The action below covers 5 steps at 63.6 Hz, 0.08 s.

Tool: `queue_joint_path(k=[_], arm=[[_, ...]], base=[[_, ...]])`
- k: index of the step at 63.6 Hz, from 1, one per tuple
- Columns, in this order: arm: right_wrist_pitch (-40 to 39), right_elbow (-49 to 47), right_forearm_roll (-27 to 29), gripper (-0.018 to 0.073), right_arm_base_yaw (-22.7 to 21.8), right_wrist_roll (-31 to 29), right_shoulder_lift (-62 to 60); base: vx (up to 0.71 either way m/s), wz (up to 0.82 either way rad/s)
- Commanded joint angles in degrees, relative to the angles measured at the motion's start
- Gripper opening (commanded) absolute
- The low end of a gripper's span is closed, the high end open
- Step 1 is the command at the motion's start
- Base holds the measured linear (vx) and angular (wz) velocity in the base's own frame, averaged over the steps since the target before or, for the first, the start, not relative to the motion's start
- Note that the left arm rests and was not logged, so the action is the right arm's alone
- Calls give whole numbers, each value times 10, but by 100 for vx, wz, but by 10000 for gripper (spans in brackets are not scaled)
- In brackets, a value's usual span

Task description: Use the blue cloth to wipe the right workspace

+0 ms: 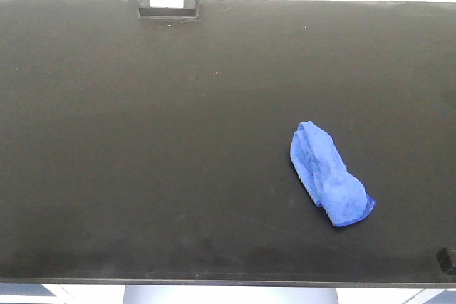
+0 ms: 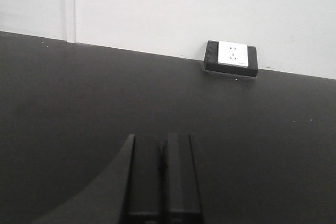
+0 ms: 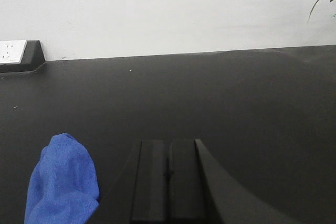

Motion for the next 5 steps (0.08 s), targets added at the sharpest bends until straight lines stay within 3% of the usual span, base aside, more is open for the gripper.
queue_joint_path(k=[1,5], arm=[[-45,12,-7,-8,2,-1,-5],[-44,12,-7,-8,2,-1,-5]], base=[[0,0],[0,0]])
